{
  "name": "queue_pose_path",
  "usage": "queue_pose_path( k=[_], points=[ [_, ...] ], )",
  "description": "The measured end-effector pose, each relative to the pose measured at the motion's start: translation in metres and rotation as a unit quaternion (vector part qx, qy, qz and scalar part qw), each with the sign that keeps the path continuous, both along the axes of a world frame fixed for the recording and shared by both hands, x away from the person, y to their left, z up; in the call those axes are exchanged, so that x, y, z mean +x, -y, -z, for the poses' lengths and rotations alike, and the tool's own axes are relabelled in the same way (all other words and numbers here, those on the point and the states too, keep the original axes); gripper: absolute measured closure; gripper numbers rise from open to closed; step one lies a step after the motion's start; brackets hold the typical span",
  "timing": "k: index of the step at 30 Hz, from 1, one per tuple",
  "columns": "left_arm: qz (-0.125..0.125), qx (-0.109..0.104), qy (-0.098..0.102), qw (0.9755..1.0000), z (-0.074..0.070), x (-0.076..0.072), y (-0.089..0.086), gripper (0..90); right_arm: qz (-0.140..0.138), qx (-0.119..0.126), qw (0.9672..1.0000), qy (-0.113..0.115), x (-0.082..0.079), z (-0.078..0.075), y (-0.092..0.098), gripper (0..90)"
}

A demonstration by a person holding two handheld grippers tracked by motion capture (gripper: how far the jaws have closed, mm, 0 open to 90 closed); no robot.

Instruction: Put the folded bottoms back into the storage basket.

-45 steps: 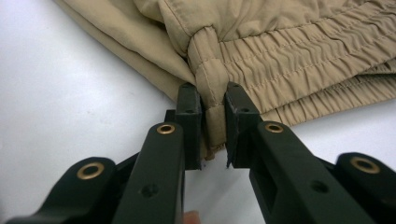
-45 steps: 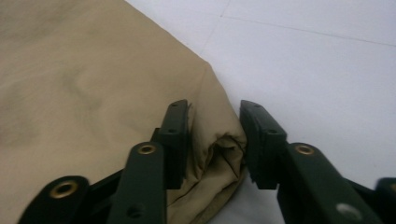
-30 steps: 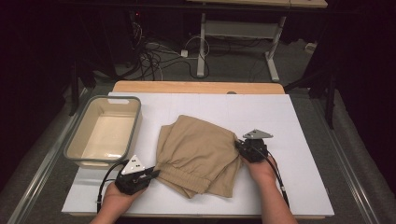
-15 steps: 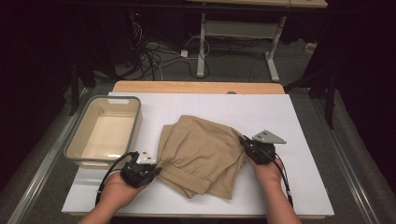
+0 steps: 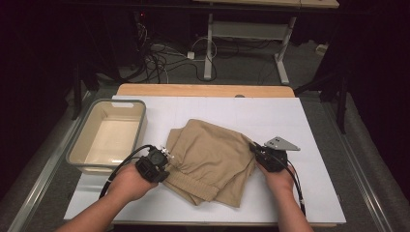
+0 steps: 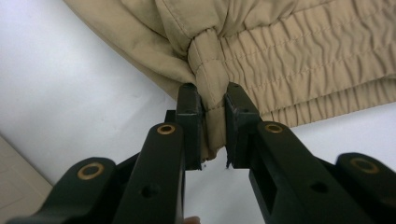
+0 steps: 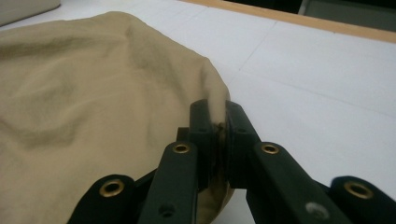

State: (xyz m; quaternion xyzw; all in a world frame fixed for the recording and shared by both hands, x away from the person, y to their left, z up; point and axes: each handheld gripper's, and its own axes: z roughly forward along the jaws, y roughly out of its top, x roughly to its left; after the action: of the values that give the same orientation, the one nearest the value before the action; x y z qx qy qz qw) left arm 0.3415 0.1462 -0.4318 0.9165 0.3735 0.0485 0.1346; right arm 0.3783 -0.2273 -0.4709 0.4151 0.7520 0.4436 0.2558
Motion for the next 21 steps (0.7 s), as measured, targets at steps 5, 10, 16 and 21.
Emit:
queue_pose_path(
  k=[5, 10, 16, 21],
  points=[
    [-0.002, 0.002, -0.034, 0.9994, 0.005, 0.010, -0.001, 77.3, -0.003, 0.003, 1.0000, -0.001, -0.001, 0.004, 0.004, 85.7],
    [0.006, 0.011, -0.048, 0.9988, 0.006, 0.014, 0.000, 77.3, -0.003, -0.002, 1.0000, -0.001, -0.001, 0.005, 0.003, 85.7],
    [0.021, 0.035, -0.063, 0.9972, 0.001, 0.020, 0.006, 77.4, -0.004, 0.000, 1.0000, 0.004, -0.002, -0.002, 0.002, 85.8],
    [0.027, 0.051, -0.065, 0.9962, -0.014, 0.021, 0.012, 77.4, -0.011, -0.001, 0.9998, 0.017, -0.002, -0.021, -0.004, 85.9]
  ],
)
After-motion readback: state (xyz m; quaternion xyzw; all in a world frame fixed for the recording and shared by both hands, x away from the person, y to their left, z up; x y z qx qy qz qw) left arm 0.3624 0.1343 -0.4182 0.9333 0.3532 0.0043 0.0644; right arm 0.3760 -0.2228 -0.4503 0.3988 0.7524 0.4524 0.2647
